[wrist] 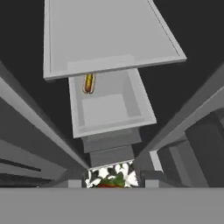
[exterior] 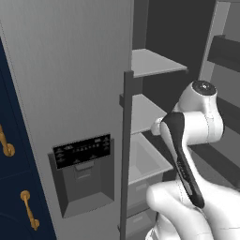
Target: Take the strawberry from the fridge and place it on top of the pancake, located on the dining counter.
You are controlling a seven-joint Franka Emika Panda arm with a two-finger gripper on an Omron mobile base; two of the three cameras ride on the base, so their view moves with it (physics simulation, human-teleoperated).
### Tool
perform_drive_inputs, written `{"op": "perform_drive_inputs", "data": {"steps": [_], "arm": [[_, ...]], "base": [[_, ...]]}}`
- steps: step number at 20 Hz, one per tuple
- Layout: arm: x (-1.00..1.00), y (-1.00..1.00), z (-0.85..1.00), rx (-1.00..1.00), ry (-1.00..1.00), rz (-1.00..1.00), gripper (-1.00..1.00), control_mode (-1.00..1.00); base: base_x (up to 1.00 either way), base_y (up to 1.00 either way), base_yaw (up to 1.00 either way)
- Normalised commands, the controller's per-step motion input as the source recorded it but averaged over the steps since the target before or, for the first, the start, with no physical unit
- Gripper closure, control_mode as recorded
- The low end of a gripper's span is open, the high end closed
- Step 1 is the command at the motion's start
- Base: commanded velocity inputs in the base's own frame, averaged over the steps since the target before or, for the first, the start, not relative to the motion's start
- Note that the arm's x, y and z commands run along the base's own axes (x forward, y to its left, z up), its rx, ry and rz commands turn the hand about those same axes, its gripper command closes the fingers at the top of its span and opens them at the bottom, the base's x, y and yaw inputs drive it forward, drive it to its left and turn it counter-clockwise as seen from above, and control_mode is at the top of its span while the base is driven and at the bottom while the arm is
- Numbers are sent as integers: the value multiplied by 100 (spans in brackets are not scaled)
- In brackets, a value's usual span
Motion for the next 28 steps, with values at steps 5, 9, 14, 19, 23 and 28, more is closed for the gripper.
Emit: {"op": "perform_drive_inputs", "data": {"steps": [5,9,14,19,23,28], "arm": [[-100,8,31,4,-15,8,100,-100],[-65,4,14,-6,10,0,100,-100],[-32,-16,-7,0,0,-1,100,-100],[0,0,0,0,0,0,100,-100],[0,0,0,0,0,0,100,100],[0,0,0,0,0,0,100,100]], "base": [[0,0,0],[0,0,0],[0,0,0],[0,0,0],[-2,0,0],[-76,6,-1]]}}
